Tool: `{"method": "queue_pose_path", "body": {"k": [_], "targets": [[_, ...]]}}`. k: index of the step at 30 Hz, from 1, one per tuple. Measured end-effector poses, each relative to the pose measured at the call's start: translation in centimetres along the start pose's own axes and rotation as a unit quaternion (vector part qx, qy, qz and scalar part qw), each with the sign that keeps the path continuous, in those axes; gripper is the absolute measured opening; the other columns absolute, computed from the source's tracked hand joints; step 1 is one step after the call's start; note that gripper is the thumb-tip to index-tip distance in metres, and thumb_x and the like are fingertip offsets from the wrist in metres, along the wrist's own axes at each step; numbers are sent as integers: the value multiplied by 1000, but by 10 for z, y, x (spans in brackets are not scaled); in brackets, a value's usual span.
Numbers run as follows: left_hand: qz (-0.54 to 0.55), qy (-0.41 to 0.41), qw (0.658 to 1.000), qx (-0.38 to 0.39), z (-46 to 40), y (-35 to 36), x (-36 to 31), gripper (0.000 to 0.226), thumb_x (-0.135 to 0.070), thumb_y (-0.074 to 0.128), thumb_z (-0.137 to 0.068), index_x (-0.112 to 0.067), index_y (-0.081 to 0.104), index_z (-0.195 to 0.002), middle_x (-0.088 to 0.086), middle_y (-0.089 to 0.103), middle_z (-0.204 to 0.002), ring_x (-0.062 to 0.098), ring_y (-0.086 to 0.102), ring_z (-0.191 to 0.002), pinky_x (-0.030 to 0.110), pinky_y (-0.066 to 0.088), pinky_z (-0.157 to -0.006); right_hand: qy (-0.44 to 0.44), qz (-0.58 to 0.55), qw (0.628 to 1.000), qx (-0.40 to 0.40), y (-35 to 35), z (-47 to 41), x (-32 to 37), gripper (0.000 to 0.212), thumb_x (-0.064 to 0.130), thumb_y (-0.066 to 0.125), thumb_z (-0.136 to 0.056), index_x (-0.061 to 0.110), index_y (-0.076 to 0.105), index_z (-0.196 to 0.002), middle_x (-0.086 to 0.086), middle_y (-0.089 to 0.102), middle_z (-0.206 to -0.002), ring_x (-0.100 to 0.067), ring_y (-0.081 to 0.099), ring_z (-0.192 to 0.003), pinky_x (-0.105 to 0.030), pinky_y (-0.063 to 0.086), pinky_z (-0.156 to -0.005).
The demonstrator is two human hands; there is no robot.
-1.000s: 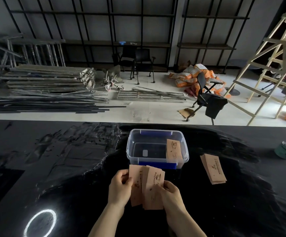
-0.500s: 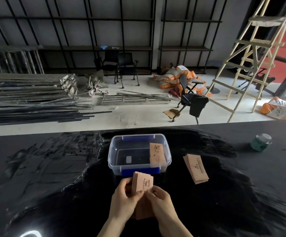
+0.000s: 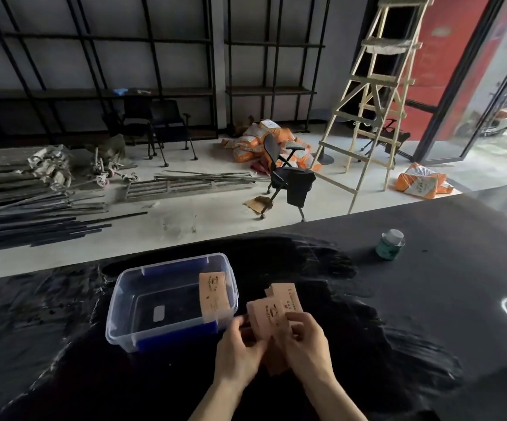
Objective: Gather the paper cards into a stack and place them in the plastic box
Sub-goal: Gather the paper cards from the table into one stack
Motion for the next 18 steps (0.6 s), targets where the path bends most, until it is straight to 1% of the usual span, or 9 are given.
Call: {"method": "queue_pose_path", "body": {"k": [4, 6, 7, 9, 11, 13, 15, 16, 18], "targets": [[1, -5, 1000, -24, -23, 30, -26, 69, -22, 78, -87, -15, 45, -148, 7, 66, -136, 23, 65, -123, 40, 53, -106, -24, 81, 996, -37, -14, -33, 10, 22, 10, 73, -93, 25, 73, -109, 13, 74, -84, -10, 75, -77, -35, 65, -70], [-21, -8, 999, -38, -34, 41, -33, 64, -20, 76, -89, -15, 48, -147, 6, 67, -135, 22, 65, -123, 38, 52, -107, -24, 115, 992, -47, -16, -49, 12, 24, 9, 73, -91, 25, 74, -110, 12, 74, -83, -11, 73, -76, -25, 57, -63], [-29, -11, 999, -44, -38, 45, -36, 62, -19, 75, -90, -15, 49, -146, 6, 67, -135, 22, 65, -123, 36, 52, -107, -21, 130, 990, -53, -16, -57, 11, 25, 10, 72, -91, 25, 74, -111, 9, 77, -86, -14, 72, -78, -24, 53, -61], [-40, -14, 998, -51, -51, 58, -39, 58, -19, 73, -90, -16, 52, -144, 5, 69, -133, 21, 66, -121, 33, 52, -105, -12, 160, 985, -63, -18, -76, 5, 26, 13, 69, -91, 26, 72, -114, 5, 81, -99, -18, 70, -81, -28, 49, -65], [-53, -4, 997, -49, -57, 61, -44, 52, -22, 73, -90, -18, 57, -139, 2, 70, -130, 19, 67, -118, 31, 53, -104, -18, 191, 979, -62, -18, -86, 5, 29, 17, 67, -91, 25, 70, -118, 4, 81, -103, -19, 68, -85, -29, 45, -67], [-73, 0, 996, -45, -58, 61, -41, 51, -29, 72, -89, -19, 58, -136, 1, 70, -129, 19, 67, -116, 30, 53, -100, -11, 208, 977, -43, -15, -89, 2, 38, 21, 67, -93, 23, 65, -131, 2, 79, -113, -20, 71, -100, -29, 48, -73], [-92, -24, 994, -46, -59, 60, -35, 59, -36, 70, -89, -19, 51, -142, 4, 63, -137, 22, 63, -122, 30, 49, -98, 12, 198, 980, -12, -13, -93, -6, 50, 25, 66, -97, 19, 55, -145, -3, 72, -130, -22, 67, -115, -31, 53, -87], [-95, -44, 993, -48, -61, 60, -31, 63, -38, 69, -89, -18, 48, -146, 6, 59, -141, 23, 60, -125, 30, 48, -99, 22, 185, 983, -1, -12, -94, -8, 53, 26, 66, -98, 18, 52, -149, -4, 70, -133, -21, 67, -115, -31, 54, -90], [-77, -74, 993, -54, -65, 60, -28, 67, -39, 70, -90, -15, 46, -148, 9, 58, -145, 26, 58, -130, 33, 48, -102, 37, 144, 989, 11, -12, -97, -11, 53, 27, 66, -100, 17, 51, -150, -4, 72, -130, -19, 68, -106, -30, 56, -86]]}}
Point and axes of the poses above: each hand's wrist, its own z-axis away from the middle knuckle, its own y-axis out of the palm, x = y × z, the point moved 4 cm from there along -z, towards the middle knuckle
